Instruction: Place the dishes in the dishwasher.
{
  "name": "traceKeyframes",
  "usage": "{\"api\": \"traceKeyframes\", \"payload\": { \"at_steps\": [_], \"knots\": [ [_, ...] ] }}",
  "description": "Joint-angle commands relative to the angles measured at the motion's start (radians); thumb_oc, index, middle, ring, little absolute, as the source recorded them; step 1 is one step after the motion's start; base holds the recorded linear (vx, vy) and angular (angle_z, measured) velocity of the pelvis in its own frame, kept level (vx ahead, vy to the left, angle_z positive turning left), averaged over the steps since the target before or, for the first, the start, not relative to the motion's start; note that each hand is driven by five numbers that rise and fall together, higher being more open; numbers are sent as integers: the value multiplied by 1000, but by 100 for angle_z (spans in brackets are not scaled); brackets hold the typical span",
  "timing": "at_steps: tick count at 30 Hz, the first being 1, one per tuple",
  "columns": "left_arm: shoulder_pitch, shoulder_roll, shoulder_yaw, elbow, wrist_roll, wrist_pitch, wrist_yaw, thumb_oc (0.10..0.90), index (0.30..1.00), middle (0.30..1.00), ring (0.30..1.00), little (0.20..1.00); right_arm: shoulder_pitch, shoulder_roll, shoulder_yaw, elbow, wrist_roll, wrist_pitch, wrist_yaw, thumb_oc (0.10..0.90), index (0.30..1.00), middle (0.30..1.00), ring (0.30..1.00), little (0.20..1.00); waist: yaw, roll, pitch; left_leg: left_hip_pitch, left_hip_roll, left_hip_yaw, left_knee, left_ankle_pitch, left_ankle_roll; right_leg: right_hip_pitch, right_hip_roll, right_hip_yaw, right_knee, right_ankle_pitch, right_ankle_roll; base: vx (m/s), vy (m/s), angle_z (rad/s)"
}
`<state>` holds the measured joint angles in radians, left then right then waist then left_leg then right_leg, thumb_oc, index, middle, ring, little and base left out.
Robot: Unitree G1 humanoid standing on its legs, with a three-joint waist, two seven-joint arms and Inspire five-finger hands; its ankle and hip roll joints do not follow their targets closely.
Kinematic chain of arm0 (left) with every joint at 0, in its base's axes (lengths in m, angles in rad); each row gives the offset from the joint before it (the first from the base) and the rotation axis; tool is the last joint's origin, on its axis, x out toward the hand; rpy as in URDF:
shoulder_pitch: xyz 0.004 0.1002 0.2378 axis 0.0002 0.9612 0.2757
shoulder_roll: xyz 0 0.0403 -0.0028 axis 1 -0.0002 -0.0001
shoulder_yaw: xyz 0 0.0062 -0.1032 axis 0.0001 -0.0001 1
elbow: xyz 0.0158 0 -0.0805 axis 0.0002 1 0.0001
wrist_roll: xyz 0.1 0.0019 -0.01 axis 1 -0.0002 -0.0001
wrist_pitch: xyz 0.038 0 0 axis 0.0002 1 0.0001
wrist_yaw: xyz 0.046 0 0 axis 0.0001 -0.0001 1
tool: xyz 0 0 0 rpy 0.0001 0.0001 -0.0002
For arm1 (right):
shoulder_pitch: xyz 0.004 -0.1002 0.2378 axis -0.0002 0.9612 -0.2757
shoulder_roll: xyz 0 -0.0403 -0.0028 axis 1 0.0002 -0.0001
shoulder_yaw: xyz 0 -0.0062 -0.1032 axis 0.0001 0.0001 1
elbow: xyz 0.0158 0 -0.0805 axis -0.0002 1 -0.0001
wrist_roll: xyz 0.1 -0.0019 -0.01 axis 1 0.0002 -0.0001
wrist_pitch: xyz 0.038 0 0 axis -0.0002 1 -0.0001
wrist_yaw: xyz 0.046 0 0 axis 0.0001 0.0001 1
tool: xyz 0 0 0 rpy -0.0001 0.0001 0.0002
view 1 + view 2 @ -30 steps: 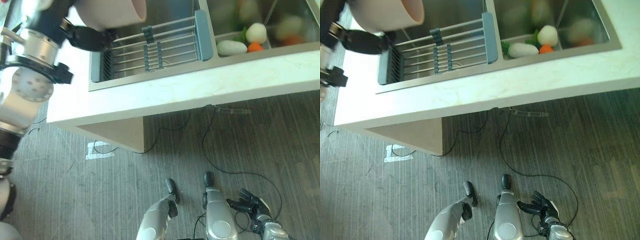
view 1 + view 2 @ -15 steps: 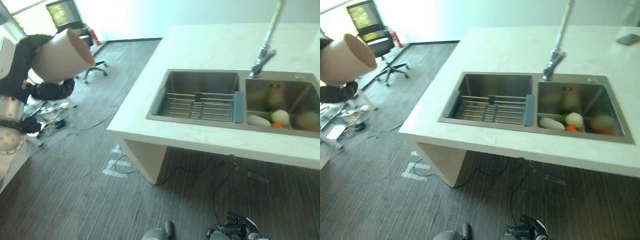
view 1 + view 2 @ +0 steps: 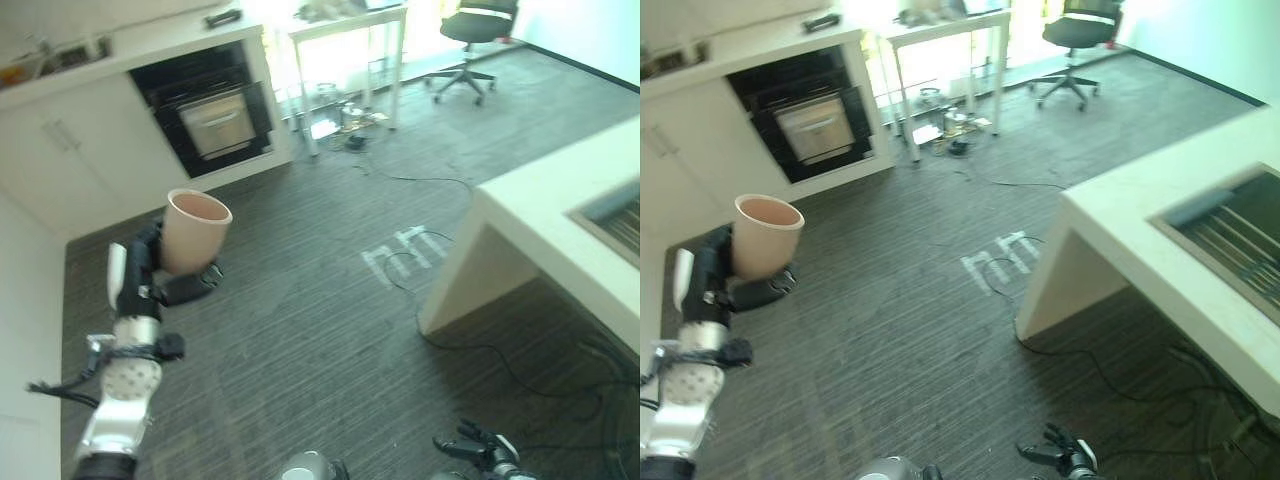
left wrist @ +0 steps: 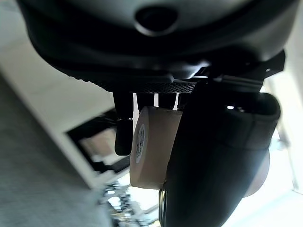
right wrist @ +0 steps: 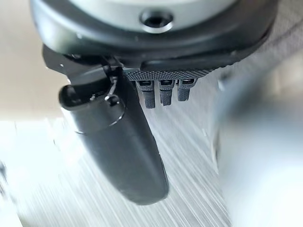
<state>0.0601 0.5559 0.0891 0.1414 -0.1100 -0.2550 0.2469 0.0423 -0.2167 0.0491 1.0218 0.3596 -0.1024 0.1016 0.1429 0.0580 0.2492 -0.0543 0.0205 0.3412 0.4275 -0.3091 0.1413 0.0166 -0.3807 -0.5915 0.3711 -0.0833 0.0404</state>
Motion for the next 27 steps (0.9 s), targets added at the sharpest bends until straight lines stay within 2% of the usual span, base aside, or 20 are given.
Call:
{"api": "traceKeyframes", "payload": {
  "at_steps": [1, 3, 5, 6, 8, 9, 10, 12, 13, 14, 15, 16, 17, 18, 19, 20, 22, 24, 26, 27],
  "knots": [
    [-182, 92, 4, -130, 19, -124, 53, 400, 300, 300, 300, 300, 27, -29, -15, -43, 117, -2, -77, 800, 900, 900, 900, 900, -110, 45, -8, 75, 3, -154, -127, 7, -57, 63, 204, 190, -35, -83, 52, 110, 140, 155],
    [-239, 62, -67, -82, 38, -142, 49, 400, 300, 300, 300, 300, 39, -17, -26, -23, 137, -19, -57, 800, 900, 900, 900, 900, -155, 28, -9, 69, -26, -222, -127, 3, -42, 50, 280, 316, -61, -126, 40, 164, 96, 214],
    [-278, 41, -112, -66, 63, -119, 54, 400, 300, 300, 300, 300, 34, -25, -20, 10, 93, -19, -27, 800, 900, 900, 900, 900, -171, 7, -9, 58, -54, -254, -127, 14, -35, 2, 293, 370, -71, -119, 44, 239, -24, 238],
    [-298, 29, -139, -67, 76, -73, 69, 400, 300, 300, 300, 300, 15, -52, -11, 52, 84, 3, -9, 800, 900, 900, 900, 900, -174, -17, -6, 62, -80, -267, -127, 1, -33, -68, 303, 424, -71, -111, 56, 331, -159, 167],
    [-320, 27, -153, -61, 78, -45, 70, 400, 300, 300, 300, 300, 2, -64, -14, 85, 93, 8, 1, 800, 900, 900, 900, 900, -183, -27, -2, 59, -96, -285, -127, -11, -26, -153, 310, 474, -71, -67, 75, 272, -188, 42],
    [-323, 26, -154, -60, 80, -40, 72, 400, 300, 300, 300, 300, 0, -65, -14, 89, 91, 9, 2, 800, 900, 900, 900, 900, -184, -27, -2, 58, -97, -287, -127, -12, -25, -161, 311, 477, -71, -63, 76, 416, -363, 16],
    [-348, 32, -170, -35, 99, -44, 87, 400, 300, 300, 300, 300, -23, -69, -9, 108, 103, 14, 5, 800, 900, 900, 900, 900, -193, -25, 18, 67, -98, -315, -127, -25, -13, -230, 329, 503, -71, -8, 85, 477, -415, 28],
    [-347, 25, -173, -16, 118, -59, 98, 400, 300, 300, 300, 300, -37, -80, -2, 113, 103, 22, 12, 800, 900, 900, 900, 900, -189, -18, 20, 82, -94, -342, -127, -12, -25, -207, 353, 507, -71, -32, 54, 569, -443, 83],
    [-336, 23, -175, -16, 133, -65, 117, 400, 300, 300, 300, 300, -46, -87, 3, 110, 105, 21, 22, 800, 900, 900, 900, 900, -184, -10, 15, 122, -93, -359, -127, -17, -36, -184, 363, 485, -71, -54, 30, 783, -490, 100],
    [-311, 11, -179, -34, 155, -66, 132, 400, 300, 300, 300, 300, -54, -109, 29, 95, 91, 7, 29, 800, 900, 900, 900, 900, -180, -9, 12, 203, -80, -319, -79, 65, -84, -126, 364, 463, -71, -105, -7, 905, -666, 58],
    [-306, 17, -187, -67, 166, -68, 123, 400, 300, 300, 300, 300, -54, -129, 26, 91, 104, -37, 42, 800, 900, 900, 900, 900, -173, -18, 23, 69, -54, -255, 218, 181, -138, -82, 361, 451, -71, -126, -44, 747, -668, 8],
    [-300, 21, -184, -85, 166, -70, 104, 400, 300, 300, 300, 300, -56, -137, 20, 94, 114, -60, 48, 800, 900, 900, 900, 900, -170, -23, 30, -23, -29, -220, 376, 209, -156, -54, 364, 442, -71, -139, -64, 614, -581, 108],
    [-296, 29, -180, -89, 162, -77, 82, 400, 300, 300, 300, 300, -56, -141, 7, 98, 125, -78, 50, 800, 900, 900, 900, 900, -165, -22, 34, -90, -23, -212, 413, 184, -160, -26, 373, 438, -71, -159, -66, 715, -395, 103],
    [-278, 53, -162, -84, 161, -88, 69, 400, 300, 300, 300, 300, -66, -150, -1, 93, 107, -71, 64, 800, 900, 900, 900, 900, -141, -32, 53, -162, -100, -218, 204, 170, -130, 10, 390, 476, -71, -175, -57, 729, -256, 82],
    [-268, 58, -158, -85, 160, -93, 71, 400, 300, 300, 300, 300, -69, -149, 1, 90, 101, -65, 62, 800, 900, 900, 900, 900, -132, -35, 56, -177, -102, -221, 95, 196, -134, 26, 394, 491, -71, -187, -54, 640, -126, 13],
    [-260, 60, -151, -92, 165, -87, 72, 400, 300, 300, 300, 300, -73, -148, 12, 86, 99, -56, 55, 800, 900, 900, 900, 900, -119, -36, 61, -214, -107, -236, -11, 255, -152, 44, 408, 506, -71, -200, -54, 445, -45, -36],
    [-235, 60, -130, -105, 175, -87, 67, 400, 300, 300, 300, 300, -74, -144, 25, 93, 97, -51, 49, 800, 900, 900, 900, 900, -93, -34, 65, -307, -115, -251, -127, 357, -183, 84, 425, 531, -71, -219, -56, 520, -25, -118],
    [-213, 56, -103, -100, 184, -104, 61, 400, 300, 300, 300, 300, -68, -138, 28, 99, 82, -53, 46, 800, 900, 900, 900, 900, -85, -32, 57, -332, -115, -233, -127, 340, -190, 120, 419, 524, -71, -247, -52, 505, 31, -65],
    [-185, 56, -73, -94, 191, -129, 58, 400, 300, 300, 300, 300, -64, -128, 24, 93, 53, -56, 43, 800, 900, 900, 900, 900, -78, -15, 37, -312, -107, -219, -127, 325, -167, 150, 426, 506, -71, -252, -44, 568, 86, -140],
    [-123, 59, -25, -101, 197, -149, 35, 400, 300, 300, 300, 300, -66, -122, 32, 84, 37, -39, 31, 800, 900, 900, 900, 900, -56, -16, 17, -241, -149, -270, -127, 248, -120, 255, 420, 502, -71, -175, 6, 863, 163, -244]
  ]
}}
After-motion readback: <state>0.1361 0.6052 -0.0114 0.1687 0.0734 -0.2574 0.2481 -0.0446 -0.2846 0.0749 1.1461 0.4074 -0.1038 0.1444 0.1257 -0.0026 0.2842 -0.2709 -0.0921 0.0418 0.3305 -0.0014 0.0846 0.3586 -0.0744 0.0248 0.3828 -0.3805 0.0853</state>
